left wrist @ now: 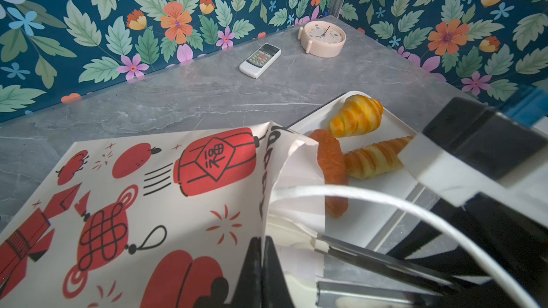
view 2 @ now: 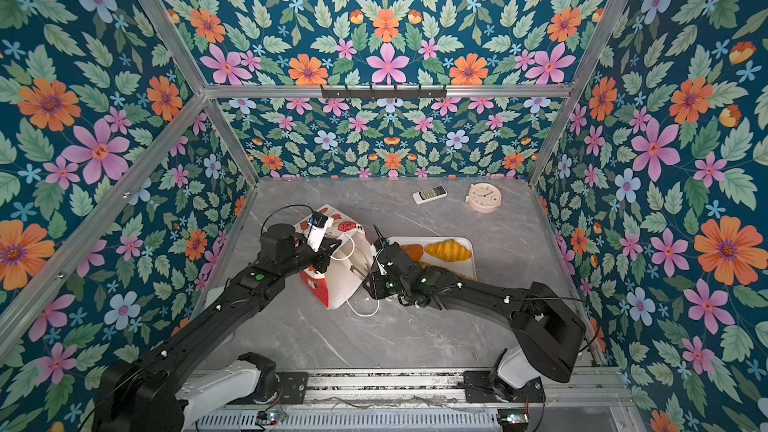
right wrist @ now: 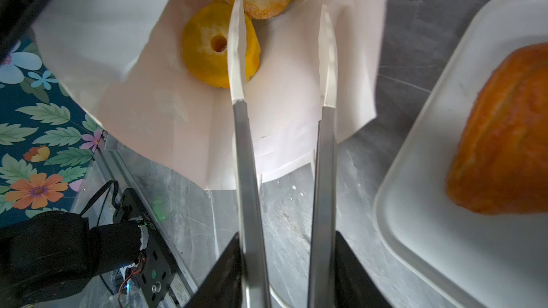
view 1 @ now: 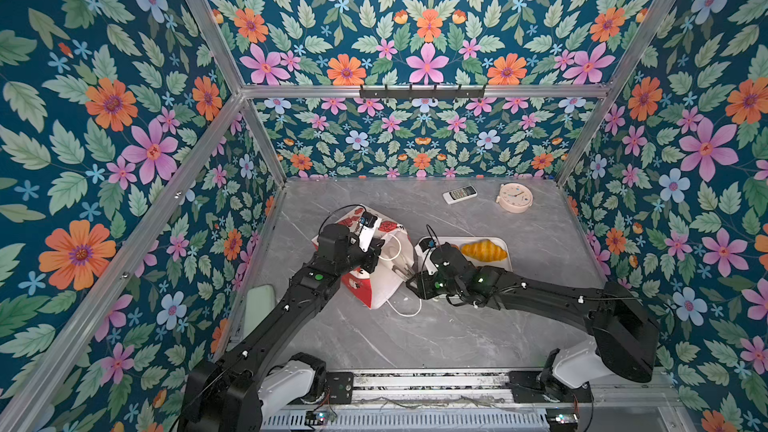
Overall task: Take the fake bread out of the paper bag
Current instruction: 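Insert the tongs into the bag and pinch the yellow ring bread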
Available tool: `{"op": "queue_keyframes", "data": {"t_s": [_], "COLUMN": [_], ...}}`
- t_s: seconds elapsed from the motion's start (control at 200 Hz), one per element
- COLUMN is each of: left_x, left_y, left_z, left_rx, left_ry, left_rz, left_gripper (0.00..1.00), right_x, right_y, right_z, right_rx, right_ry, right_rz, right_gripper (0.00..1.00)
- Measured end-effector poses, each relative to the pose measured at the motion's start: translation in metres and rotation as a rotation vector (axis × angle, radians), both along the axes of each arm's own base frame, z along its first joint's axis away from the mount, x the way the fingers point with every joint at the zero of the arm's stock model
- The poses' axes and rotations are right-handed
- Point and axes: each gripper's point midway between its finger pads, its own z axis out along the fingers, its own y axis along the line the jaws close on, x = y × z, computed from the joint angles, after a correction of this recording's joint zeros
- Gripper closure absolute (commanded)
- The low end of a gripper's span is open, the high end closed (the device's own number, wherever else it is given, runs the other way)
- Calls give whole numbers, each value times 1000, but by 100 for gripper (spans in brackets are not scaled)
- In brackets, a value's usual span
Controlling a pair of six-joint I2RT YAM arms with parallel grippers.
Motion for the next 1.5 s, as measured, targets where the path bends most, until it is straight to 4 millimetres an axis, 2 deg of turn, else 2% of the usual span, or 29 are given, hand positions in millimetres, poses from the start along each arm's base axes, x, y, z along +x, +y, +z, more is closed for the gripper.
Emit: {"op": "queue_keyframes", "data": {"t_s": [0.085, 0.43, 0.64, 0.795, 1.09, 1.285, 1.5], "left_x": [3, 4, 1, -1, -5, -5, -4], "left_y": [-2, -3, -3, -3, -2, -2, -2], "left_z": [0, 5, 5, 6, 12, 13, 9], "left_rx": [-3, -17, -21, -25, -35, -38, -38], "left_ry": [-3, -20, -23, -26, -46, -54, -46], "left_rz": [-2, -5, -11, -19, -21, -18, -18], "left_gripper": [100, 100, 100, 100, 100, 100, 100], "right_x": [-2, -12, -9, -7, -1, 4, 8], "right_y": [8, 16, 26, 31, 47, 58, 63], "right_z": [-3, -12, -15, -30, -36, -31, -29], "right_rx": [9, 8, 22, 24, 95, 153, 167], "right_ry": [14, 60, 93, 154, 237, 273, 296], "right_rz": [33, 125, 158, 174, 210, 230, 227], "right_gripper": [56, 54, 54, 54, 54, 57, 70]}}
